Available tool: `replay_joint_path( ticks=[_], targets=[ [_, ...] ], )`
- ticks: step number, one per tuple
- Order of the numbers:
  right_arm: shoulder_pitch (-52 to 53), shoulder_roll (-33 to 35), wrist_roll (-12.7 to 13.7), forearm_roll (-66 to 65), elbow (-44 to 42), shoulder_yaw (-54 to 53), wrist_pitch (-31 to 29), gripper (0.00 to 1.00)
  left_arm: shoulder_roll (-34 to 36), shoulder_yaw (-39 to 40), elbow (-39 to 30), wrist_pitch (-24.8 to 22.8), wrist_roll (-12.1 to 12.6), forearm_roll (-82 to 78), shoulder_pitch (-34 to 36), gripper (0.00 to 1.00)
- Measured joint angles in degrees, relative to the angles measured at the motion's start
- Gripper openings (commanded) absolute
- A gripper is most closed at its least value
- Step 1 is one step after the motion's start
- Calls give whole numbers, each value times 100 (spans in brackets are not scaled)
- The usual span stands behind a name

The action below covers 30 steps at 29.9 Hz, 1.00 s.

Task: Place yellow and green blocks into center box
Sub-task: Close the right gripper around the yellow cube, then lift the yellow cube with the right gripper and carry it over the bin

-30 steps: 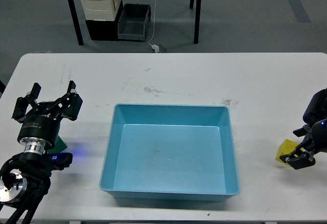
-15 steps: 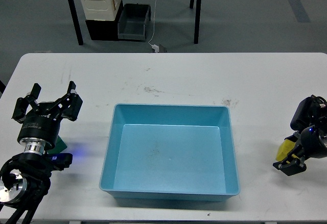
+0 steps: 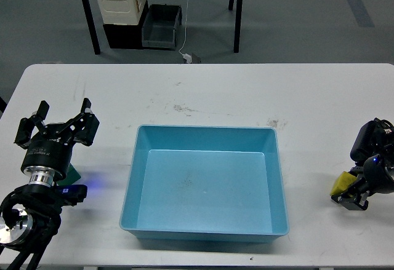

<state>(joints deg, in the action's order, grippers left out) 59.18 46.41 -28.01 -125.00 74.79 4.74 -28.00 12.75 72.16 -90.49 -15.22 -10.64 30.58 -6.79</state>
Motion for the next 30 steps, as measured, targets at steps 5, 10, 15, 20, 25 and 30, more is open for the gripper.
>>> replay_joint_path(
  ticks=[5,10,15,20,25,30],
  targets=[
    [130,32,0,0,-152,-63,0,7,0,0,11,-5,0,0,0,100],
    [313,47,0,58,-749,-616,80,6,6,8,13,-15,0,0,-5,100],
    [365,17,1,985,-1566,-1719,222,4,8,9,14,-7,0,0,6,100],
    [1337,-193,7,2075,-1405,-2166,199,0,7,97,13,2,4,2,12,100],
    [2194,-347,-2,2420,-1104,-1841,170,0,5,190,10,1,8,10,8,100],
    [1897,-247,3,2425,-1034,-1834,184,0,8,195,9,1,10,8,6,100]
  ],
)
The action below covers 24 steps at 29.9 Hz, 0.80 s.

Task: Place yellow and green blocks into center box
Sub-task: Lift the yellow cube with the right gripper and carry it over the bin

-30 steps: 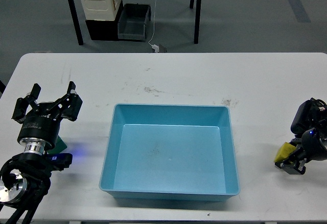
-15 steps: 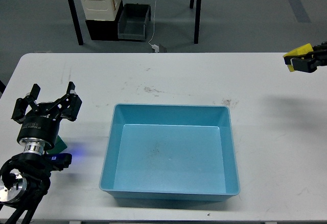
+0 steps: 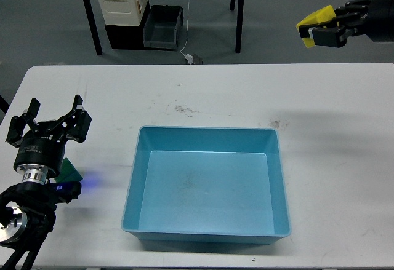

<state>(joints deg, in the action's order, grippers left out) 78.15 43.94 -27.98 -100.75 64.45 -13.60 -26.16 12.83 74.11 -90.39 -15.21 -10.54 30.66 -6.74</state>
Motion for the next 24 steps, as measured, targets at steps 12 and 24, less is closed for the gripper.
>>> replay_joint_path(
  ticks=[12,24],
  targets=[
    [147,-49,-1,19,134,-47,7,1,0,-11,17,0,-1,-8,-3,100],
    [1046,-1171,-2,16,745,800,-141,1,0,-8,40,-9,-1,-8,-3,100]
  ],
)
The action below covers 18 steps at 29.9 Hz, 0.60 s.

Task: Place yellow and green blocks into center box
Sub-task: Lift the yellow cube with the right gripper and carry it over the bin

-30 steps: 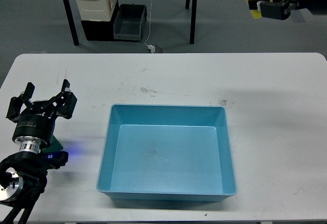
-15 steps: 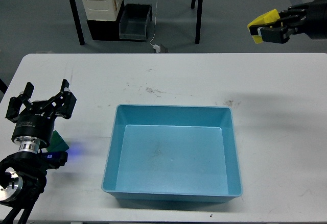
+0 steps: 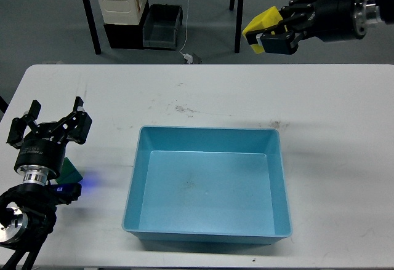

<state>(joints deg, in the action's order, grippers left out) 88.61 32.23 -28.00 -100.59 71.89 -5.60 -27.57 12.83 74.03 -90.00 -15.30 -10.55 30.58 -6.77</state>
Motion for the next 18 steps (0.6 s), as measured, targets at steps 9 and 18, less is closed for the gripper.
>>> replay_joint_path(
  ticks=[9,18],
  targets=[
    [419,-1033,0,-45,234,925,-42,2,0,30,0,-11,-9,0,7,100],
    [347,-1657,2,-120,243,1812,-43,3,16,206,6,-17,-2,0,16,100]
  ],
)
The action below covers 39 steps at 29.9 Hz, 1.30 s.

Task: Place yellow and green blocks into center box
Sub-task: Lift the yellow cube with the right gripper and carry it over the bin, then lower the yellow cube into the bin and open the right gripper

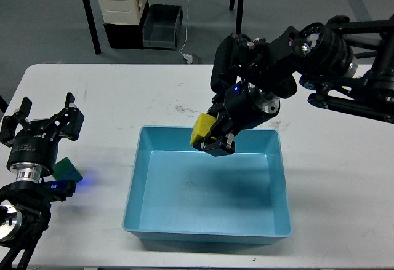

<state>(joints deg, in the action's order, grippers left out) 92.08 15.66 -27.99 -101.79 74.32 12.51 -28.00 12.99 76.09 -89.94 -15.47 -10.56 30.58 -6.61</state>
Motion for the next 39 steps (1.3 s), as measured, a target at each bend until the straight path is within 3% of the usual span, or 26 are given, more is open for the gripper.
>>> replay_joint_path(
  ticks=[7,12,16,17,22,34,39],
  targets=[
    [-281,-328,-1,-135,-52,476,0,10,18,13,7,0,-5,0,32,100],
    [-441,-394,0,-146,-82,701,1,20,29,77,49,8,-3,0,51,100],
    [-528,-397,0,-148,-139,834,0,47,59,83,76,27,10,0,113,100],
    [-550,-397,0,-148,-178,846,0,60,84,83,84,31,19,3,121,100],
    [-666,-397,-2,-126,-378,858,0,98,317,82,102,61,68,32,202,100],
    [-678,-368,-2,2,-442,694,55,98,429,242,109,241,73,34,321,100],
    [-668,-323,-2,149,-577,133,75,98,691,295,110,-171,79,-12,355,100]
  ],
)
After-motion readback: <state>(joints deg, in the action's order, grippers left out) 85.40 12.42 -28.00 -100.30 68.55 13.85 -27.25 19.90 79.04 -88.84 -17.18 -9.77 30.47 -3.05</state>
